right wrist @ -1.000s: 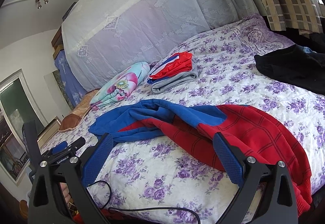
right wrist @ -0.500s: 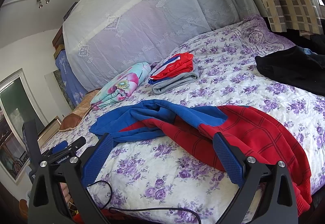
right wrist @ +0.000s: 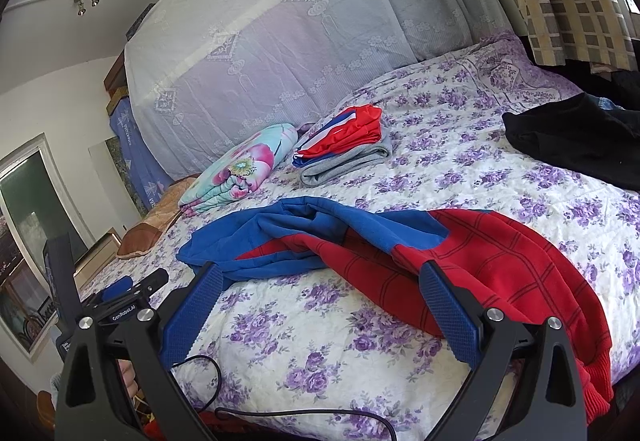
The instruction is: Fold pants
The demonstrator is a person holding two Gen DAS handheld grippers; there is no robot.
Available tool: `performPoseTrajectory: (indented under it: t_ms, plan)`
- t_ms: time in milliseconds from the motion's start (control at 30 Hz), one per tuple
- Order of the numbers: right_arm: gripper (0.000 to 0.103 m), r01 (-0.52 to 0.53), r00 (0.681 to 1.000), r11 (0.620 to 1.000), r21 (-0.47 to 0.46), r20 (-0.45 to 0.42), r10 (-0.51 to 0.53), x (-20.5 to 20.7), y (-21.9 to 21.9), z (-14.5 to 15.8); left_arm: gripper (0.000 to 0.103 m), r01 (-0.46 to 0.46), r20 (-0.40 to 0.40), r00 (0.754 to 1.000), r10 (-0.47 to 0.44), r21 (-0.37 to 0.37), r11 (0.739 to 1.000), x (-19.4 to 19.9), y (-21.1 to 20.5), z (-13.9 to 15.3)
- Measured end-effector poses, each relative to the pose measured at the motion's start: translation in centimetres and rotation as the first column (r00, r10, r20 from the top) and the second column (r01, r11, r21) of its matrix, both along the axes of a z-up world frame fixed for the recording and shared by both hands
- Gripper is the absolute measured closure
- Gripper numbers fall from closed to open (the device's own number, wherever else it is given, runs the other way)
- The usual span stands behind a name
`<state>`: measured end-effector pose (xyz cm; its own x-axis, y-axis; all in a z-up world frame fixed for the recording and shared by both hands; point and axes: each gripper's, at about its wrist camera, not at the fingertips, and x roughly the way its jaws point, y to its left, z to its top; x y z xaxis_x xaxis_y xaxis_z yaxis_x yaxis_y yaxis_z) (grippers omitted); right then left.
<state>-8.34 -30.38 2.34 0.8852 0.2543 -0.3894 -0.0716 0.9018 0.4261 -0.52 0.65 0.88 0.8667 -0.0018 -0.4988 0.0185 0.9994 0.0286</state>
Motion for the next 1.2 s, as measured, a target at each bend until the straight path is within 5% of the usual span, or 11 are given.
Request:
performPoseTrajectory:
  t_ms: [1033, 1200]
  plan:
    - [0.004, 0.003, 1.0, 1.0, -0.006, 0.004, -0.003, -0.1, 0.1, 0.1, 0.005, 0.001, -0.001, 1.0, -0.001, -0.001, 1.0, -0.1, 0.0, 0.0]
    - [0.004, 0.061, 0.998, 0.998, -0.022, 0.0, -0.061, 0.3, -1.0, 0.3, 0.005, -0.03, 0.006, 1.0, 0.03, 0.045, 0.999, 0.2, 1.6, 0.5]
